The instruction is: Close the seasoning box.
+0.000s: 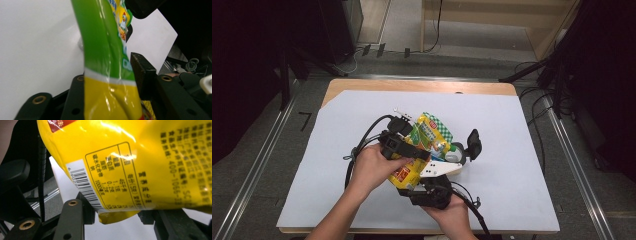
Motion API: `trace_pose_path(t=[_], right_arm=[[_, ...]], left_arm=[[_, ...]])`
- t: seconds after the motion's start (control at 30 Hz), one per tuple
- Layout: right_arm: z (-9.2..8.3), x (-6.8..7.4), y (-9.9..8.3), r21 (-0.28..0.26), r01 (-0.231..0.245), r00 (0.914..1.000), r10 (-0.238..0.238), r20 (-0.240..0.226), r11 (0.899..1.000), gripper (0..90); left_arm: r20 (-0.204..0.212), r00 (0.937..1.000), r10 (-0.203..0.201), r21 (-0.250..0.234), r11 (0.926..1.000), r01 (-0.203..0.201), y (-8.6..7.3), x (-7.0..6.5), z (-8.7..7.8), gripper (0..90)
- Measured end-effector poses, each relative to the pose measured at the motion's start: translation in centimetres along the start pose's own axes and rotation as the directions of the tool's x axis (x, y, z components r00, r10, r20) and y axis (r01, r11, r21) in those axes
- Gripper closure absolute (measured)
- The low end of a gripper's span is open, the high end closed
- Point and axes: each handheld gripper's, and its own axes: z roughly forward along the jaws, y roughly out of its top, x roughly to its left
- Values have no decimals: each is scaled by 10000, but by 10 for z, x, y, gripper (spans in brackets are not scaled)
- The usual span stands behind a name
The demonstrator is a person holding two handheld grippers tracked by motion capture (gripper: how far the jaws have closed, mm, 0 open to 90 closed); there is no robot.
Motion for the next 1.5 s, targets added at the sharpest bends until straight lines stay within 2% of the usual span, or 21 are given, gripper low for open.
trace_pose_path(t=[0.13,0.2,0.37,0.47,0.57,0.7,0.8,0.93,1.0,1.07,1.23,1.3,1.4,1.5], right_arm=[[-3,-3,1,-46,38,9999,-38,143,10000,589],[-2,-3,1,-1,62,9999,-62,149,10000,588],[3,-1,0,247,143,9998,-147,145,9996,582],[6,2,-1,518,304,9993,-315,207,9982,575],[10,5,-1,814,585,9972,-621,421,9950,564],[14,8,-1,1112,752,9951,-818,562,9910,547],[17,11,0,1351,1110,9887,-1232,856,9846,532],[18,14,1,1474,1338,9807,-1523,1227,9800,517],[18,14,2,1471,1234,9810,-1429,1309,9814,532],[18,12,4,1458,1067,9837,-1257,1283,9835,555],[14,8,7,1071,652,9947,-733,728,9921,595],[12,7,9,785,347,9988,-374,330,9963,601],[9,7,12,500,194,9998,-197,59,9986,602],[9,6,14,454,115,9999,-116,0,9989,599]], left_arm=[[47,9999,-164,-55,9998,165,-1,3,0,603],[-55,9999,-128,7,9999,128,-1,3,1,617],[-393,9989,268,-85,9996,-272,-1,0,1,721],[-634,9969,464,119,9989,-458,0,-4,2,777],[-797,9955,505,330,9983,-480,1,-6,4,802],[-835,9960,313,537,9982,-269,4,-4,5,832],[-780,9969,68,678,9977,-15,6,-2,5,846],[-773,9968,-190,753,9969,248,11,0,2,864],[-856,9958,-322,753,9964,387,13,-1,3,868],[-867,9958,-294,725,9967,357,16,-3,4,870],[-606,9981,-90,802,9967,138,23,-5,4,851],[-502,9987,-23,895,9960,68,26,-4,4,829],[-258,9996,-151,1001,9948,176,30,-1,5,797],[-180,9995,-263,1199,9924,283,35,2,6,796]])
